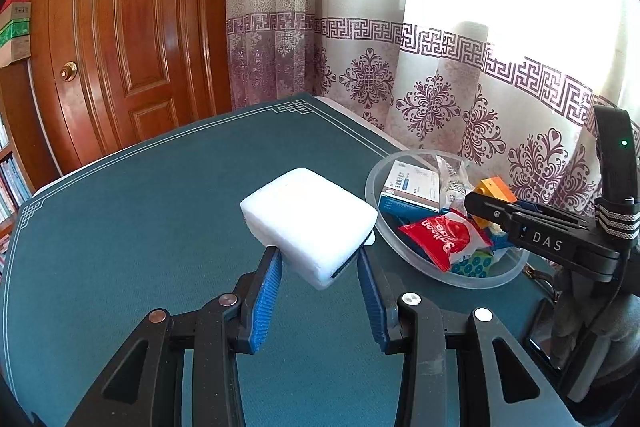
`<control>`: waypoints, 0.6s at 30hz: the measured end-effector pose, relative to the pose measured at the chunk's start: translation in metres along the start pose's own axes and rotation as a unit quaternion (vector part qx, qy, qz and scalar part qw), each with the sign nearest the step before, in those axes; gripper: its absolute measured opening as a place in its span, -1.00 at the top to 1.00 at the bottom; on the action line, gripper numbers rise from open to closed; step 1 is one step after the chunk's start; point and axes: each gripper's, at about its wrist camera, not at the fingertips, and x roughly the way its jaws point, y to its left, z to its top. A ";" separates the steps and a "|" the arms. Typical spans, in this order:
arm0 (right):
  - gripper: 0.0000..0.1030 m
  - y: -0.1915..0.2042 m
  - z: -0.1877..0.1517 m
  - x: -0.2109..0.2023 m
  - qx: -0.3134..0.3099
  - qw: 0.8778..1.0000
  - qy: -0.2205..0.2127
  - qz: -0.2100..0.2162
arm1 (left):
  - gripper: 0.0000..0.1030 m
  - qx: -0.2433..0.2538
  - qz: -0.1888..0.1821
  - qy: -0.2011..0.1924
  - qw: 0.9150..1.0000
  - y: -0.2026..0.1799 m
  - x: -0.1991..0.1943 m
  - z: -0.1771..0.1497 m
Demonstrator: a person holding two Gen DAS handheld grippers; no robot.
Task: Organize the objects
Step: 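Carry the orange block into the basin with the right gripper while the left carries the sponge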
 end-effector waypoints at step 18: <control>0.07 -0.015 -0.016 -0.043 0.015 0.998 -0.055 -0.027 | 0.19 0.043 -0.030 0.004 0.999 -0.040 0.014 0.015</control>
